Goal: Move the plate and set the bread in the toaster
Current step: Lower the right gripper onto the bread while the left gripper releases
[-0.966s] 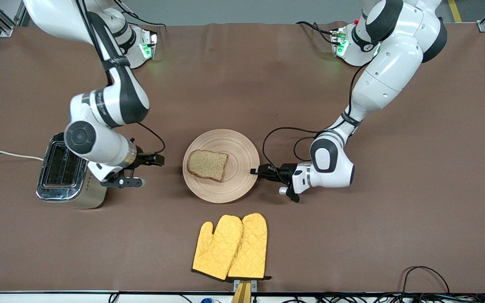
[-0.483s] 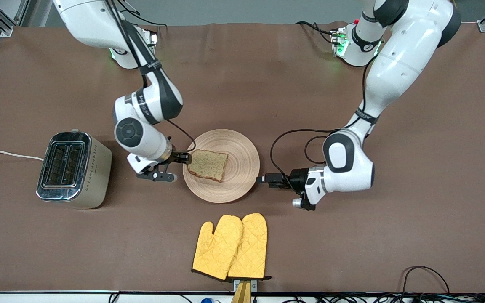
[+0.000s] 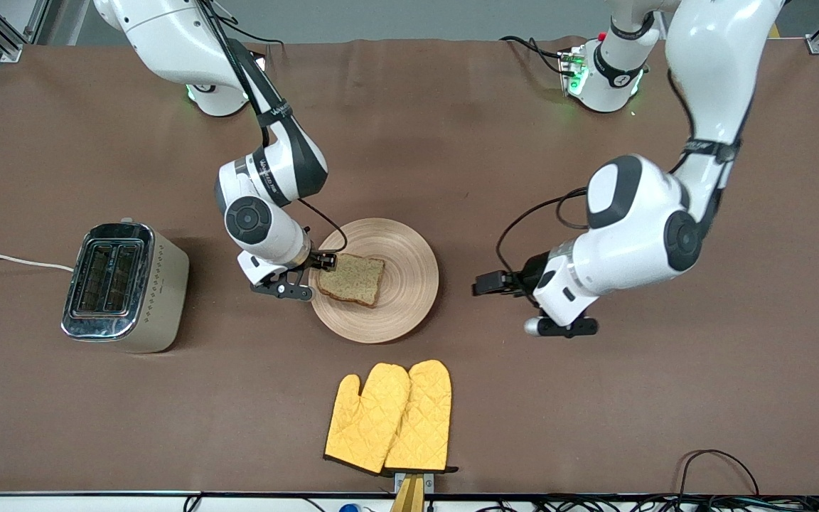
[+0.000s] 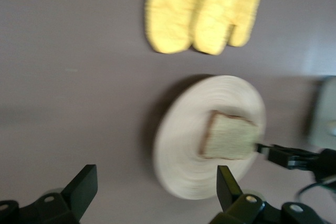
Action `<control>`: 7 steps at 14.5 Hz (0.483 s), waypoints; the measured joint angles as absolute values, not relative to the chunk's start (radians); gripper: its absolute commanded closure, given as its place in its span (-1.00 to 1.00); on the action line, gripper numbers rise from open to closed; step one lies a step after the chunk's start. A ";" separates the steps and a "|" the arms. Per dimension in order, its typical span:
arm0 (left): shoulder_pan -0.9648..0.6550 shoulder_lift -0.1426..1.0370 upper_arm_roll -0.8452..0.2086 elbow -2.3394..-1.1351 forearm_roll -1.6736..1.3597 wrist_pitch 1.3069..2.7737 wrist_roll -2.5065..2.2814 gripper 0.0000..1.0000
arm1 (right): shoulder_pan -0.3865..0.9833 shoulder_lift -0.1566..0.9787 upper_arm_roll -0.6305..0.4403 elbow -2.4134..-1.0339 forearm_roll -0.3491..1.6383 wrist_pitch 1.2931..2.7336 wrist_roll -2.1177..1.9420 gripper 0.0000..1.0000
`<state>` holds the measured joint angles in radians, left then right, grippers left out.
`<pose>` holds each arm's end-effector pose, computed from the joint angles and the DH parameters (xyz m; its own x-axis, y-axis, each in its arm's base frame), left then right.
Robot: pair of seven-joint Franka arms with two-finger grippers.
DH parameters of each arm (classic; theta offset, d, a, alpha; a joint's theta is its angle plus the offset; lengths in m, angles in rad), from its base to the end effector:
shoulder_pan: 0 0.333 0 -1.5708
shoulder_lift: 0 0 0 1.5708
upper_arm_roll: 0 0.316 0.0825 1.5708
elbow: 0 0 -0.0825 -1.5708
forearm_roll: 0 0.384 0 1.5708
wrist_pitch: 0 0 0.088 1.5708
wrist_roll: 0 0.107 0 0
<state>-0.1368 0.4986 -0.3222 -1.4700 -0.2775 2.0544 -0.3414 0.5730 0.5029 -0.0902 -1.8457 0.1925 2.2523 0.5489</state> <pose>0.6429 -0.2907 0.4179 0.9973 0.0312 -0.0666 0.0553 -0.9156 0.3982 0.5574 0.3018 0.2458 0.9746 -0.1808 -0.1320 -0.1862 -0.9821 -0.0292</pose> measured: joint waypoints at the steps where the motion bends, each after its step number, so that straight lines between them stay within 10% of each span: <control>1: -0.129 0.467 -0.320 -1.468 -0.181 2.004 -0.356 -1.00 | 0.578 0.513 -0.090 -1.846 0.193 2.263 0.561 -0.32; 7: -0.060 0.287 -0.310 -1.467 0.075 1.765 -0.376 -1.00 | 0.603 0.536 -0.092 -1.846 0.193 2.290 0.596 -0.08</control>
<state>-0.0604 0.2874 -0.3099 -1.4665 0.0754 1.7653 -0.3758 0.6034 0.5364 -0.0915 -1.8457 0.1930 2.2895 0.5960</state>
